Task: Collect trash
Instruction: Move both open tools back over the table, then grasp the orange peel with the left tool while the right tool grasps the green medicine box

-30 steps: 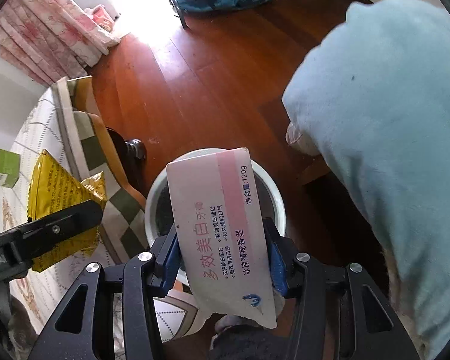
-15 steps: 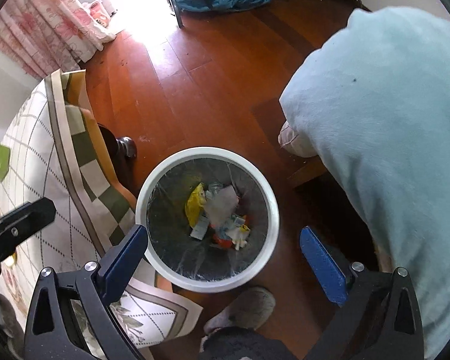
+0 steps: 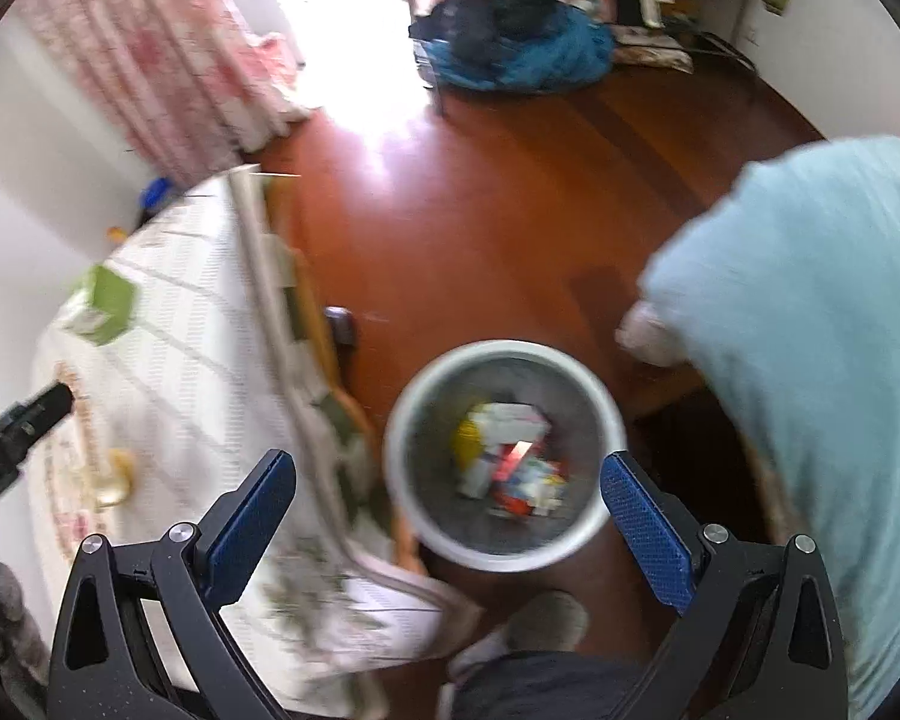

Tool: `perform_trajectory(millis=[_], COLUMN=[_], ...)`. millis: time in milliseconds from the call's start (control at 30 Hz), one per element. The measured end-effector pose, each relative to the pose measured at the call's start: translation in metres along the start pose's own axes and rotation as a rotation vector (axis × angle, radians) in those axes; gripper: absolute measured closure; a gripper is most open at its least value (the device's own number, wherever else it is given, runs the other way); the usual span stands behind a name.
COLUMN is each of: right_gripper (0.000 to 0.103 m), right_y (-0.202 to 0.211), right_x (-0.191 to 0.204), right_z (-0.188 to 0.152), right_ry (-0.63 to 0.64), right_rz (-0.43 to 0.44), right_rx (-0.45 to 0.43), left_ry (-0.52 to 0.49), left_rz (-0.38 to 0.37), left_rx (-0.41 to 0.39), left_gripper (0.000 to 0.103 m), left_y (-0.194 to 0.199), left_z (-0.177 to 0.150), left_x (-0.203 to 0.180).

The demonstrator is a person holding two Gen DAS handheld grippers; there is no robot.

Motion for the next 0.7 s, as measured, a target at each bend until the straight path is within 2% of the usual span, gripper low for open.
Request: perform_trajectory(millis=[67, 200, 233, 267, 300, 333, 400, 467, 500, 567, 633, 700], right_gripper=[0.0, 0.002, 0.008, 0.032, 0.052, 0.054, 0.054, 0.054, 0.054, 0.054, 0.054, 0.054], right_y=[-0.005, -0.024, -0.031, -0.039, -0.043, -0.051, -0.06, -0.066, -0.069, -0.074, -0.076, -0.077], right_x=[0.035, 0.09, 0.104, 0.116, 0.124, 0.133, 0.147, 0.155, 0.158, 0.161, 0.162, 0.166], right_z=[-0.006, -0.022, -0.027, -0.032, -0.035, -0.038, -0.043, -0.048, -0.048, -0.048, -0.045, -0.041], right_ry=[0.023, 0.06, 0.073, 0.081, 0.082, 0.078, 0.08, 0.084, 0.081, 0.09, 0.094, 0.112], right_rz=[0.062, 0.126, 0.128, 0.128, 0.135, 0.15, 0.156, 0.158, 0.163, 0.153, 0.154, 0.148], right_rx=[0.013, 0.036, 0.037, 0.044, 0.056, 0.075, 0.075, 0.084, 0.091, 0.1, 0.106, 0.105], left_ry=[0.074, 0.177, 0.192, 0.205, 0.208, 0.204, 0.193, 0.176, 0.167, 0.162, 0.165, 0.179], left_rz=[0.017, -0.003, -0.017, -0.033, -0.05, -0.065, -0.087, -0.093, -0.092, -0.07, -0.078, -0.084], left_rx=[0.028, 0.107, 0.123, 0.136, 0.144, 0.149, 0.158, 0.172, 0.174, 0.188, 0.159, 0.15], left_gripper=[0.005, 0.006, 0.006, 0.006, 0.006, 0.008, 0.018, 0.021, 0.038, 0.062, 0.081, 0.092], left_y=[-0.009, -0.038, -0.045, -0.054, -0.061, -0.067, -0.078, -0.089, -0.094, -0.102, -0.1, -0.099], left_z=[-0.015, -0.044, -0.048, -0.051, -0.053, -0.055, -0.053, -0.053, -0.052, -0.051, -0.048, -0.047], left_x=[0.042, 0.092, 0.097, 0.1, 0.1, 0.1, 0.093, 0.085, 0.083, 0.081, 0.079, 0.081])
Point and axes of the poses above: each gripper's, at about its wrist camera, not at the fingertips, and y roughly against the way its jaws point, x to its left, z to its top, the point moved 3 cm from there along -y, roughly the way its jaws point, and after that the axes turned 6 degrees about -z, right-handed, at the moved point
